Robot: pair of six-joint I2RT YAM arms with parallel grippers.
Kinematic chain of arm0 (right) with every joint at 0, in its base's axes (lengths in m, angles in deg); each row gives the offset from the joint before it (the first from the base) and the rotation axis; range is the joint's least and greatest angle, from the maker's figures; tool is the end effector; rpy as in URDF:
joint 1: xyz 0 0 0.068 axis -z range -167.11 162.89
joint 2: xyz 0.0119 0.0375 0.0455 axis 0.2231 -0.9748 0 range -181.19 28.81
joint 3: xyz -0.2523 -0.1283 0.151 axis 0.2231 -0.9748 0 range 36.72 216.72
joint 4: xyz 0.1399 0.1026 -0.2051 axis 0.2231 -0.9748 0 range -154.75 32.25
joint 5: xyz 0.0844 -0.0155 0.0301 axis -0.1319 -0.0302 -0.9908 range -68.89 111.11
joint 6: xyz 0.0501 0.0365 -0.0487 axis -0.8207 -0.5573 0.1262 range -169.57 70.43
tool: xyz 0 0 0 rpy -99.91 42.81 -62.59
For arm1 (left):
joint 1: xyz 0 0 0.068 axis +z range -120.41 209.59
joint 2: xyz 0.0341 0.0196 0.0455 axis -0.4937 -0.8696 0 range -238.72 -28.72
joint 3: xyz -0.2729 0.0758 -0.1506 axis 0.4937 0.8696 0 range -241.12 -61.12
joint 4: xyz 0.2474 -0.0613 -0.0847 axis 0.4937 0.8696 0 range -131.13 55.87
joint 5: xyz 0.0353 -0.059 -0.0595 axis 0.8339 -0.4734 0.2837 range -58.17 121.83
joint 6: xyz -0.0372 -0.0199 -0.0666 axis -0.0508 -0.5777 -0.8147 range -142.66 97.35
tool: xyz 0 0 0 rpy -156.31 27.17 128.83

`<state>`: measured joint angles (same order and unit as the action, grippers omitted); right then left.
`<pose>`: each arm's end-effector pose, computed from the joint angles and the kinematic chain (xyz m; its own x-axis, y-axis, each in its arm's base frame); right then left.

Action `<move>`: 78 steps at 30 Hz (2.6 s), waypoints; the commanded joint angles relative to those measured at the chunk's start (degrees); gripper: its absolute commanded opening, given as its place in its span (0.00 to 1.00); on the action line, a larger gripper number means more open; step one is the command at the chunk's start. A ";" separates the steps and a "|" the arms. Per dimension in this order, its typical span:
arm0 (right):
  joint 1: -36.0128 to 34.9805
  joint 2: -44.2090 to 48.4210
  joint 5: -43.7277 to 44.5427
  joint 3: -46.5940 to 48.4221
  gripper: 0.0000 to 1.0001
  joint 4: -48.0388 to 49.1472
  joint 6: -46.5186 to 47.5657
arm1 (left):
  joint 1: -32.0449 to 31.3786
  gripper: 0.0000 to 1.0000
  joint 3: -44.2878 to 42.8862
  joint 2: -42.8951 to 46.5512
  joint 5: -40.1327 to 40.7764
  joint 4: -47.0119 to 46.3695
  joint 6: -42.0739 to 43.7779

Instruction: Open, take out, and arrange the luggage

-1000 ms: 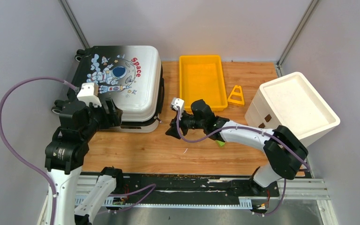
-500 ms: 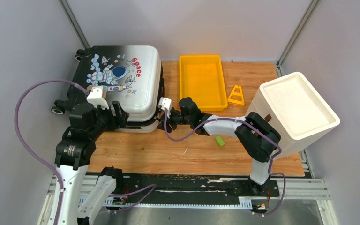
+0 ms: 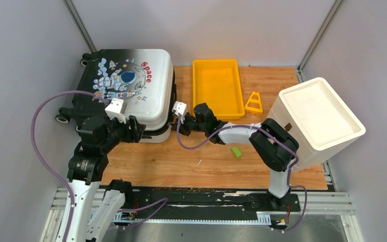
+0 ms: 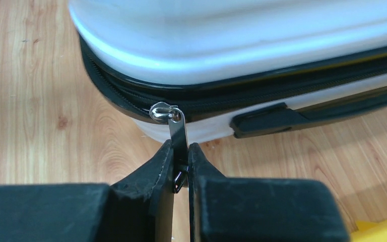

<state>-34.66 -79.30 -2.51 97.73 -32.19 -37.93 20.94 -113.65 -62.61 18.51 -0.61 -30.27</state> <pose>0.2903 0.3575 0.2171 -0.0554 -0.3346 -0.9407 -0.9585 0.2816 -0.0437 0.1062 -0.0319 0.3736 -0.4124 -0.0677 -0.9085 0.3058 0.9291 -0.2080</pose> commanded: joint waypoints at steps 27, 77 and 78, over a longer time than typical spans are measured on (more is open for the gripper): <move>10.46 -0.20 -12.01 2.22 0.00 18.09 -10.37 | -22.33 0.68 5.37 -17.71 -3.28 -9.90 48.87; 11.99 0.94 -15.28 0.71 0.00 22.16 -15.37 | -19.30 0.64 13.12 -25.60 -0.33 -22.84 63.59; 11.96 1.07 -15.24 0.61 0.00 22.16 -15.34 | -19.30 0.63 13.28 -26.09 1.32 -23.46 63.73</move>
<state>-23.90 -81.64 -14.51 95.63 -21.57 -52.03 1.86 -101.39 -88.23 13.74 -17.84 34.64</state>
